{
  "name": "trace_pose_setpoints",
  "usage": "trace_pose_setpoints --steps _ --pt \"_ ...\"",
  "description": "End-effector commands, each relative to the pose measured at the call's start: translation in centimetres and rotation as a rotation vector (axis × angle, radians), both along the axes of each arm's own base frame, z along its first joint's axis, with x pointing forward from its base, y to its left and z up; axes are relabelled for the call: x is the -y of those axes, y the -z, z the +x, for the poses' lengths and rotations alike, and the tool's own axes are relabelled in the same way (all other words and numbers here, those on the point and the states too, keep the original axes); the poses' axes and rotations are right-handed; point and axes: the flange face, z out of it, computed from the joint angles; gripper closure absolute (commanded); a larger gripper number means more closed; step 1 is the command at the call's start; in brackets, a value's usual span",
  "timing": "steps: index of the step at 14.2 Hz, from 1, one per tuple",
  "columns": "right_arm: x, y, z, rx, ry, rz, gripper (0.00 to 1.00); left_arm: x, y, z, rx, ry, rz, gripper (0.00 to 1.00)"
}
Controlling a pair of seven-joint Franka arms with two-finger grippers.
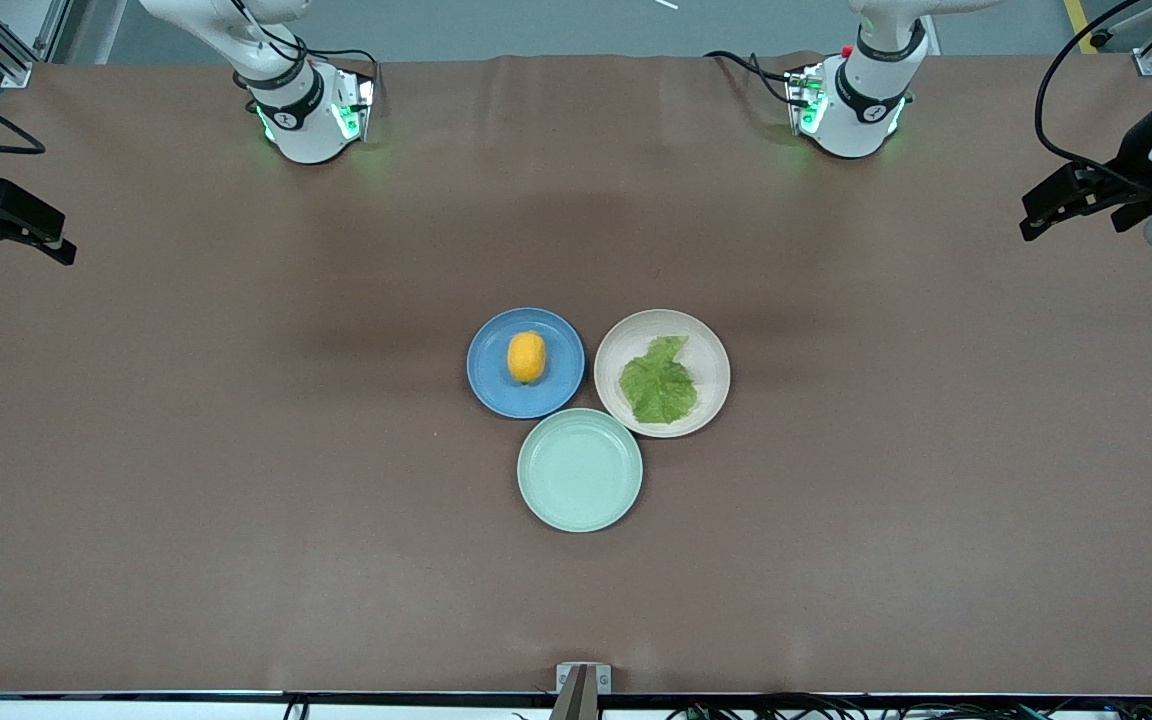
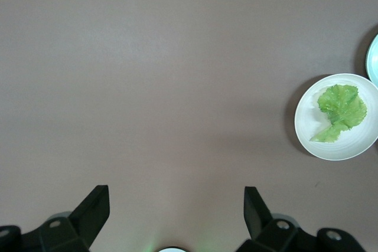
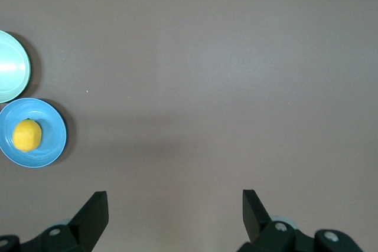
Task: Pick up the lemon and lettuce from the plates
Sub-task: 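Reach the right gripper to the lemon while the left gripper reaches the lettuce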
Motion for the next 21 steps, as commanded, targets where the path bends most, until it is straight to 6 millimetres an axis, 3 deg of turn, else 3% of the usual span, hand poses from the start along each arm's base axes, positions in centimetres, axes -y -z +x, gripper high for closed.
trace_pose_setpoints --steps 1,3,6,7,9,10,11,13,14,15,16,19,21 --pt "0.3 -0.4 0.2 -0.002 0.001 -0.01 0.0 -0.2 -0.7 0.1 -0.004 -0.001 -0.003 0.0" --pt "0.3 -0.4 0.2 -0.002 0.0 -0.008 0.0 -0.3 -1.2 0.1 0.007 -0.005 -0.002 0.0" --pt "-0.1 -0.4 0.2 0.0 -0.006 -0.002 0.0 -1.0 -0.8 2.2 -0.013 -0.017 -0.01 0.0" --pt "-0.7 -0.4 0.2 0.0 -0.013 0.006 0.0 -0.7 -0.4 2.4 -0.025 -0.011 -0.01 0.0" --pt "-4.0 0.1 0.7 0.001 -0.062 0.007 0.0 0.6 1.7 3.3 -0.065 0.004 -0.015 0.0" --pt "-5.6 0.8 1.2 -0.002 -0.09 0.007 0.0 2.2 2.3 3.4 -0.075 0.007 -0.021 0.0" --pt "-7.7 2.1 1.8 -0.017 -0.124 0.006 0.0 2.9 3.9 4.2 -0.1 -0.044 -0.025 0.0" --pt "-11.7 3.6 2.2 -0.027 -0.179 0.007 0.0 6.1 6.5 5.3 -0.126 -0.094 -0.022 0.0" --pt "-14.6 5.4 2.7 -0.035 -0.225 0.005 0.0 7.6 7.4 5.6 -0.129 -0.123 -0.022 0.0" --pt "-18.6 7.7 2.8 -0.067 -0.292 -0.017 0.0 9.1 8.8 6.0 -0.14 -0.165 -0.021 0.0" --pt "-21.4 9.2 2.5 -0.09 -0.331 -0.023 0.0 10.4 10.1 6.2 -0.15 -0.211 -0.019 0.0" --pt "-30.8 15.3 1.5 -0.133 -0.258 -0.032 0.0 15.2 14.6 6.1 -0.137 -0.377 -0.024 0.0" --pt "-35.6 20.8 0.8 -0.134 -0.193 -0.034 0.0 18.3 17.9 5.7 -0.133 -0.499 -0.035 0.0"
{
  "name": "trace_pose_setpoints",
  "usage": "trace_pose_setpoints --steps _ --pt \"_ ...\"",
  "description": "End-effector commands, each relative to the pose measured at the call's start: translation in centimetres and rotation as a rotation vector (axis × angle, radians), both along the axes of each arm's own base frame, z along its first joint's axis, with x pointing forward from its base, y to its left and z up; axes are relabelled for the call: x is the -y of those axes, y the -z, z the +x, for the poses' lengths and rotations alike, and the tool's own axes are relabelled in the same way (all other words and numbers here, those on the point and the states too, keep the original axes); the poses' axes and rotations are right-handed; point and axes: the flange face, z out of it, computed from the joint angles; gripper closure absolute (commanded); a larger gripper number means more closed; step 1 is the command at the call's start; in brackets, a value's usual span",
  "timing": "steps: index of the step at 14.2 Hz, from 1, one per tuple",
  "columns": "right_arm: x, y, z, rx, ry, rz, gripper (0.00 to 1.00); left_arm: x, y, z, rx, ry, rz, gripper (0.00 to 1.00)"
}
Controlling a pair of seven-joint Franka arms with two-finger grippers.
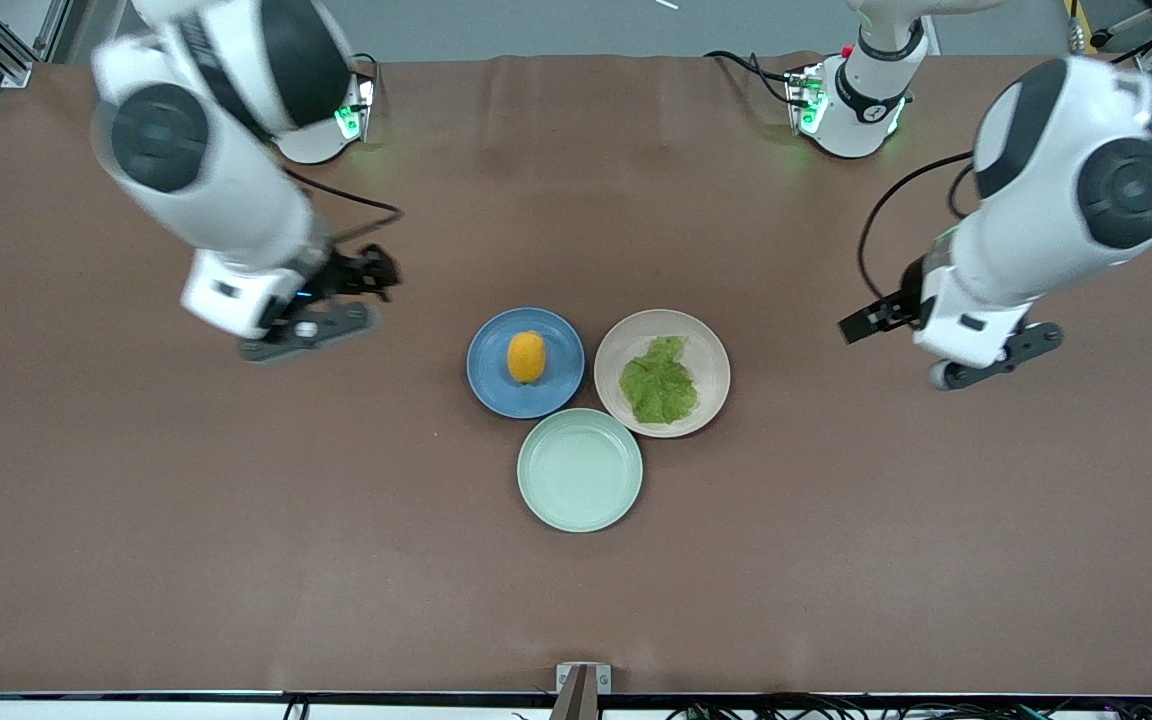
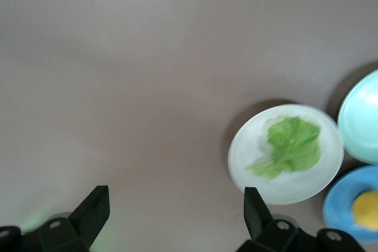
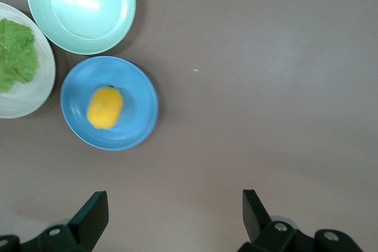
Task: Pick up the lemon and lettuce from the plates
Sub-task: 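Reach the right gripper to the lemon while the left gripper reaches the lettuce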
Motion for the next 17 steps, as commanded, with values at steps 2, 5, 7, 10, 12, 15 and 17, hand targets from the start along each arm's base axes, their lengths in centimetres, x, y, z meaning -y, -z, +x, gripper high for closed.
trace_pose_setpoints --steps 2,5,7,10,12,15,17 --pt "-6.2 10.1 -1.1 -0.026 0.141 0.057 0.0 4.8 5.9 -0.9 -0.005 -0.225 -0.017 0.0" --pt "-9.6 16.5 -3.1 -0.014 0.187 0.1 0.0 9.8 11.2 -1.7 -0.008 -0.393 -0.019 0.0" --pt "-11.4 19.9 -4.0 -0.018 0.229 0.083 0.0 12.2 14.3 -2.0 -0.005 -0.502 -0.003 0.01" --pt "-11.6 22.4 -4.0 -0.023 0.241 0.071 0.0 14.3 19.0 -2.1 -0.007 -0.672 -0.01 0.03" --pt "-11.8 23.2 -4.1 -0.024 0.24 0.072 0.0 15.6 21.1 -3.1 -0.016 -0.687 -0.018 0.07" --pt "-11.8 25.5 -3.9 -0.012 0.249 0.077 0.0 15.5 24.3 -3.8 -0.031 -0.73 -0.023 0.12" --pt "-11.4 25.5 -3.6 -0.013 0.253 0.076 0.0 15.6 26.0 -4.2 -0.041 -0.741 -0.029 0.15"
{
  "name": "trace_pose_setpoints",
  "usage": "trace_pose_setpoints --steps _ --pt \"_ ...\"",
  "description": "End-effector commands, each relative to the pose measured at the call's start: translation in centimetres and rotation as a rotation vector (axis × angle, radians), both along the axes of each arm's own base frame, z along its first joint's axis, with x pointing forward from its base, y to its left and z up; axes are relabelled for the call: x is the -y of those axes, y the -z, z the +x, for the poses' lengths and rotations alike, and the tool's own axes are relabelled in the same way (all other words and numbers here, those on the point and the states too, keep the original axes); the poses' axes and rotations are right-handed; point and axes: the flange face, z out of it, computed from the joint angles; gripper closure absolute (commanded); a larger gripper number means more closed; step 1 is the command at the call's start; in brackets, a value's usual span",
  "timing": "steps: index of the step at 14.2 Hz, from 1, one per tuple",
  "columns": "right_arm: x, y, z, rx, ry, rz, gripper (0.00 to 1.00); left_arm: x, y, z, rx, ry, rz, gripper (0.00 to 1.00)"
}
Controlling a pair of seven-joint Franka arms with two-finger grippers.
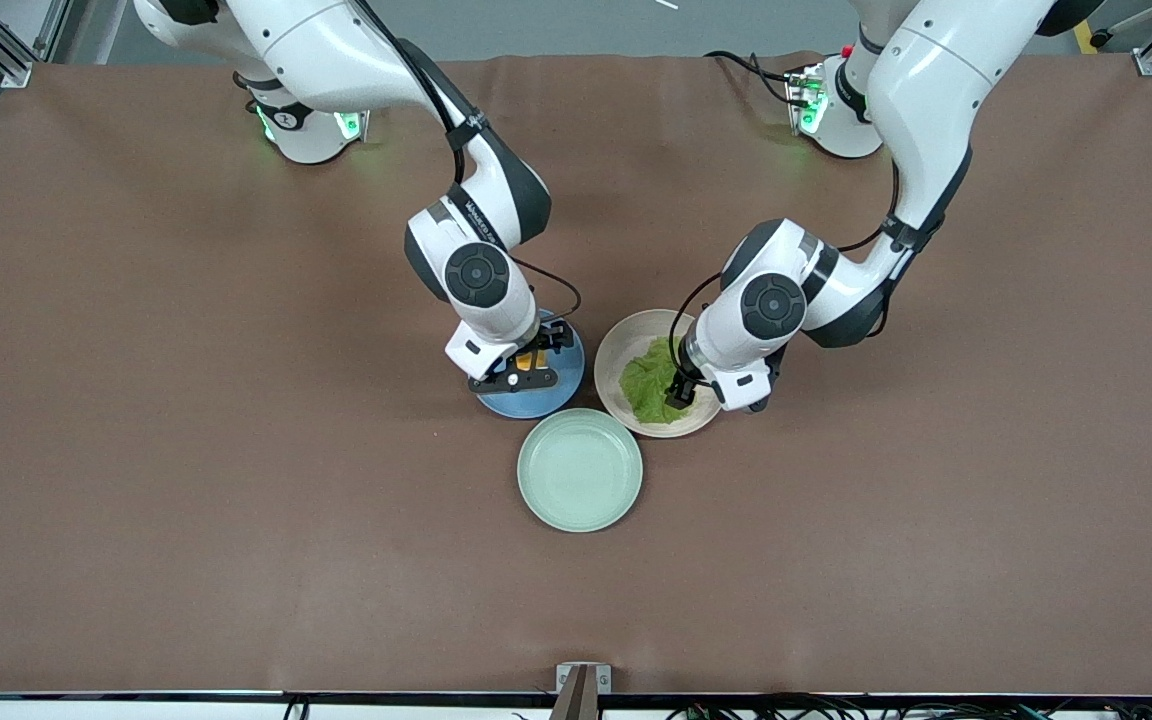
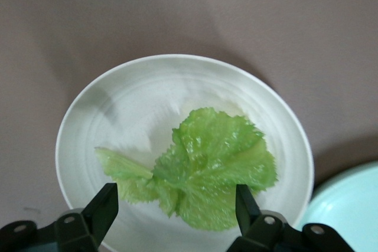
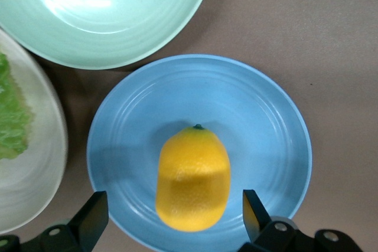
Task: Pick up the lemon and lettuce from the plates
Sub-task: 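Close the right gripper on the lemon while the left gripper grasps the lettuce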
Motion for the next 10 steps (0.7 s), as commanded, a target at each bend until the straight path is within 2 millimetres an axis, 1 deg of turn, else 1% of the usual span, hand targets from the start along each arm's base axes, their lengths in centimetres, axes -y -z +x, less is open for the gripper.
trace_pose_setpoints --steps 1,2,3,4,5,6,8,9,10 --pt "0.3 0.1 0.1 -0.002 0.025 0.011 0.0 0.1 1.5 -0.5 0.003 -0.025 0.005 0.17" --pt "0.4 0.2 0.1 -0.004 0.026 0.008 0.0 0.2 1.8 -0.6 -0.002 -0.024 0.005 0.19" --pt "0.2 0.7 -0.1 -0.009 0.021 0.004 0.0 0.2 2.2 -0.7 -0.01 -0.026 0.007 0.21" --pt "0.1 1.9 -0.3 -0.016 0.02 -0.002 0.0 0.2 2.3 -0.7 -0.01 -0.027 0.007 0.27" --pt "0.2 2.2 -0.1 -0.009 0.024 0.001 0.0 0.2 2.4 -0.7 -0.012 -0.028 0.007 0.32" --pt "0.2 2.2 -0.2 -0.009 0.023 0.002 0.0 0.2 2.3 -0.7 -0.01 -0.029 0.005 0.34" --pt "0.6 2.5 0.0 -0.014 0.029 -0.002 0.0 0.2 2.9 -0.5 -0.002 -0.036 -0.005 0.37" --pt "0.5 2.7 -0.1 -0.016 0.028 -0.004 0.03 0.3 3.1 -0.5 0.001 -0.038 -0.01 0.4" --pt "0.4 2.9 -0.3 -0.019 0.024 -0.006 0.09 0.3 3.2 -0.4 0.004 -0.039 -0.014 0.42"
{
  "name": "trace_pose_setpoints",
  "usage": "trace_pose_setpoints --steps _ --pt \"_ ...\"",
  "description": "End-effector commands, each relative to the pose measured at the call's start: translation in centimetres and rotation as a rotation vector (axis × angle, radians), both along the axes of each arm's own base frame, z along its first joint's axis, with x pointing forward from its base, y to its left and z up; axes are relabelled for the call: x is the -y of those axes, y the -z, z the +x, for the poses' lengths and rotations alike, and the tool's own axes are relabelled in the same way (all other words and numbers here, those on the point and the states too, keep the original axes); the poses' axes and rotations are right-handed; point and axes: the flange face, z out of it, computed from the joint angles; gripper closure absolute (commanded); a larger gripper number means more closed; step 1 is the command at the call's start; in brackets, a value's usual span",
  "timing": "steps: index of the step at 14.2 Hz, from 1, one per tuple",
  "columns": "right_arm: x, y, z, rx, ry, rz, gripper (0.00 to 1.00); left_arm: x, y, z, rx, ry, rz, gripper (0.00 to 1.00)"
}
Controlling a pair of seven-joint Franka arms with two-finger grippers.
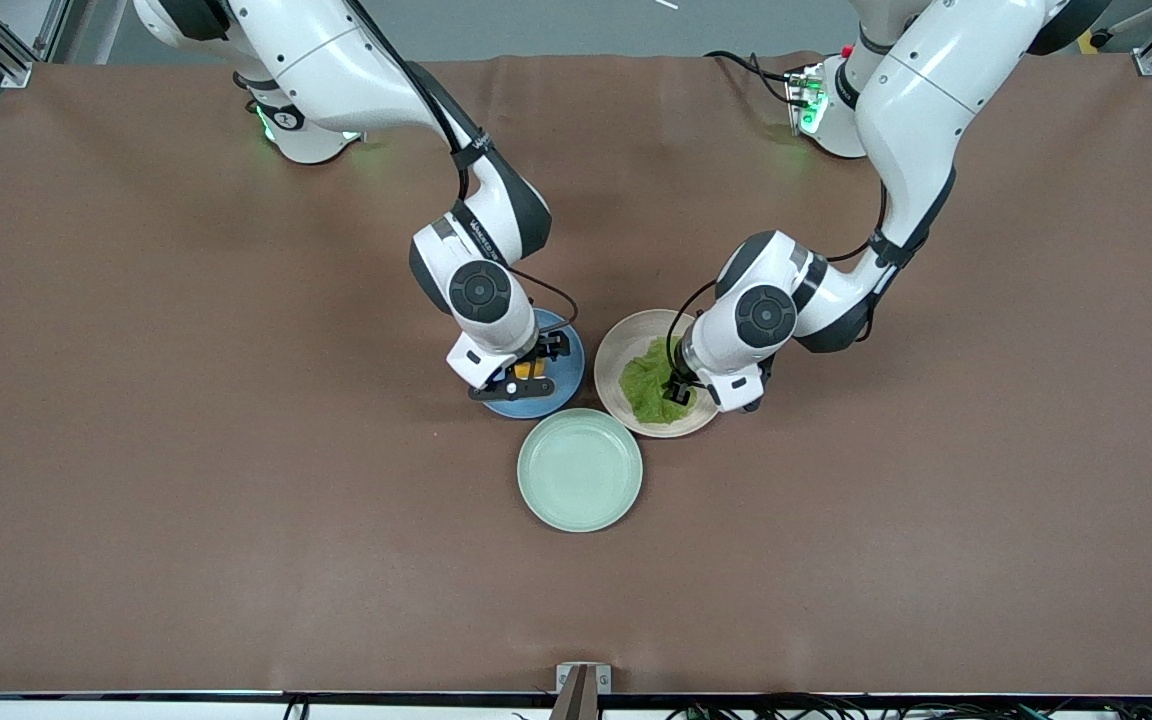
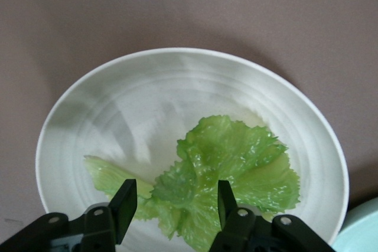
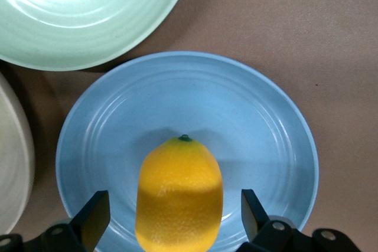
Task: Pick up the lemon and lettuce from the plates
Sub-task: 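Close the right gripper on the lemon while the left gripper grasps the lettuce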
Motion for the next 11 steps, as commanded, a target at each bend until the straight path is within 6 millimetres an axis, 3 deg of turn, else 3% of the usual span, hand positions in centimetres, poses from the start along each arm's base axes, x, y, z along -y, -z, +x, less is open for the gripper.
trace_pose_setpoints --steps 1,3,6,8,9,11 --pt "-0.1 0.4 -0.5 -0.008 0.014 0.006 0.19 0.2 0.9 -0.1 0.014 -0.017 -0.002 0.44" --pt "-0.1 0.6 -0.8 -0.011 0.01 0.005 0.39 0.1 1.2 -0.1 0.01 -0.016 -0.001 0.55" --pt "-0.2 0.7 -1.0 -0.014 0.004 0.003 0.67 0.2 0.8 0.1 0.03 0.001 0.009 0.86" --pt "-0.1 0.4 -0.8 -0.016 0.0 0.003 0.73 -0.2 -0.6 0.6 0.058 0.0 0.018 0.99" --pt "-0.1 -0.4 -0.9 -0.018 -0.002 0.003 0.73 -0.2 -1.8 0.7 0.076 0.005 0.027 0.99" --pt "0.7 -5.5 -0.9 -0.041 -0.007 -0.005 0.74 -1.0 -5.0 1.1 0.098 0.024 0.073 1.0"
